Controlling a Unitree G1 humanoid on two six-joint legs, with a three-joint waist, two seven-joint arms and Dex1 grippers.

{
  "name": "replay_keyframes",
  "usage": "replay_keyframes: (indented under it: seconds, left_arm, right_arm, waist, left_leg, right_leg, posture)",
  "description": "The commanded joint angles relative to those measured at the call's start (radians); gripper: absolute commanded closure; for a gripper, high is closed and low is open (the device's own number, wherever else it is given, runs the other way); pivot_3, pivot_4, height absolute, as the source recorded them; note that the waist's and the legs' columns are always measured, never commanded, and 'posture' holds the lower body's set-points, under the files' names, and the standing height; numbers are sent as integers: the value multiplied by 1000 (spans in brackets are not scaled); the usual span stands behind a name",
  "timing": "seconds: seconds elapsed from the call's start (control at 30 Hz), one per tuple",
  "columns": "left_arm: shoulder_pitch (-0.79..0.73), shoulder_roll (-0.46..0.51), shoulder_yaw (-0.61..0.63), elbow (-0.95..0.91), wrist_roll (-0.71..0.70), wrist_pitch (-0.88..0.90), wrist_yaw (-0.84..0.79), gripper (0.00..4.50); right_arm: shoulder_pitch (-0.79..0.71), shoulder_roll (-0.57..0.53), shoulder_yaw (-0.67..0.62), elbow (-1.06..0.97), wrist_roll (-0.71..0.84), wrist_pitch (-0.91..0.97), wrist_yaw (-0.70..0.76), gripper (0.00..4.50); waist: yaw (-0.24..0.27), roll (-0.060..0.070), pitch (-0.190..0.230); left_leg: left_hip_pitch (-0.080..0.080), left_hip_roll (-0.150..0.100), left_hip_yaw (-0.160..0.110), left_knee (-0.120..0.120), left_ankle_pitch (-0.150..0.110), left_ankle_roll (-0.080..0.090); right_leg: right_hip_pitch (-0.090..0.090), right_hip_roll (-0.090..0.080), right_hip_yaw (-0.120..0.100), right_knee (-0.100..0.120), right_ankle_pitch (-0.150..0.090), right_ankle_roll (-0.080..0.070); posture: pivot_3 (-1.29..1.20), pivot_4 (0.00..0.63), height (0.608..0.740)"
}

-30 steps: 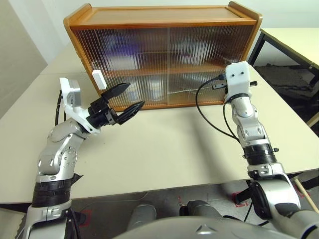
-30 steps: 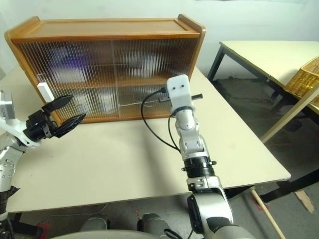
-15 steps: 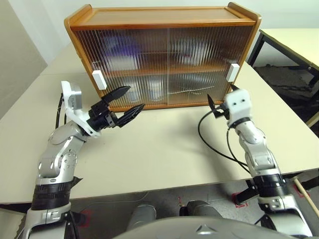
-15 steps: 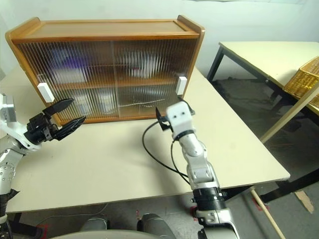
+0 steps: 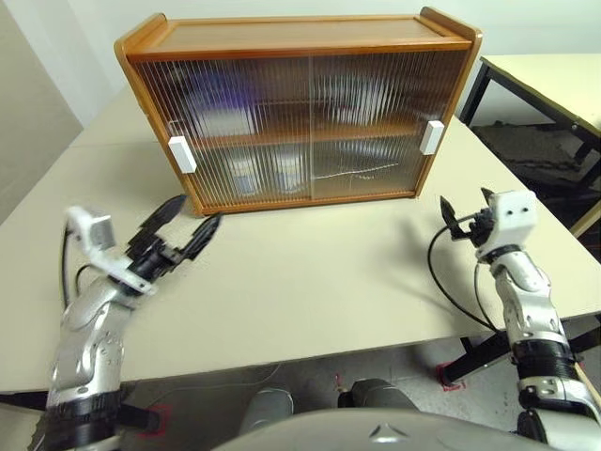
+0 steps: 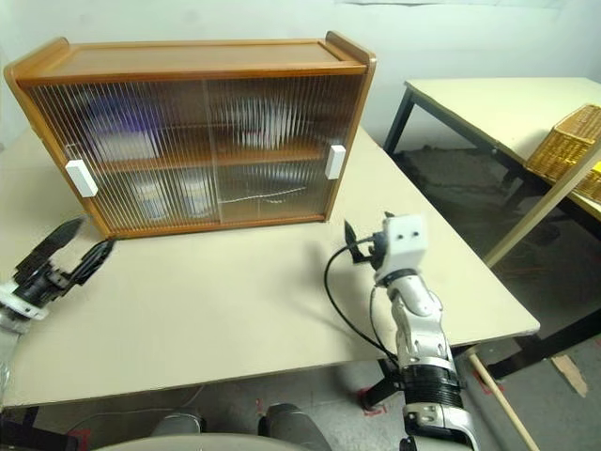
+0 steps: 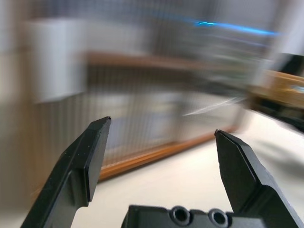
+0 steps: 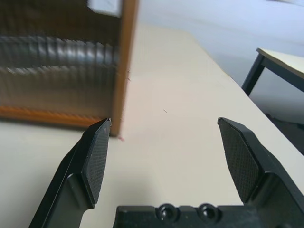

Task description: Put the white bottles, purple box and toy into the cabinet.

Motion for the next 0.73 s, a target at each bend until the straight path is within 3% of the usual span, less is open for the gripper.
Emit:
replay_keyframes:
  seconds: [0.03, 0.13, 0.37, 0.73]
  left_arm:
    - [-8, -5, 108, 134, 72, -113, 132, 0]
    - [-19, 2, 163, 236, 106, -176, 211, 0]
    - [-9, 1, 160, 344, 127, -272, 201, 0]
    - [-19, -64, 103, 342, 119, -310, 194, 0]
  right_arm:
    - [-20, -10, -18, 67, 22, -56, 27, 52]
    - [-36, -22, -23, 109, 27, -81, 42, 52]
    - [-50, -39, -34, 162, 55, -111, 88, 52]
    - [-29, -38, -39, 178, 48, -118, 91, 52]
  waist:
    - [-1, 0, 0]
    - [-4, 0, 0]
    - [-4, -1, 0]
    - [-10, -1, 0]
  left_leg:
    - [1, 0, 0, -1, 0, 0]
    - [2, 0, 0, -2, 0, 0]
    - [2, -2, -1, -1, 0, 0]
    - [3, -2, 0, -1, 0, 0]
  right_leg:
    - [1, 0, 0, 0, 0, 0]
    - [2, 0, 0, 0, -1, -1]
    - [4, -1, 1, 0, -2, 0]
    - [5, -1, 1, -1, -2, 0]
  posture:
    - [-4, 0, 740]
    - [-2, 0, 740]
    - [-4, 0, 740]
    - [-2, 0, 740]
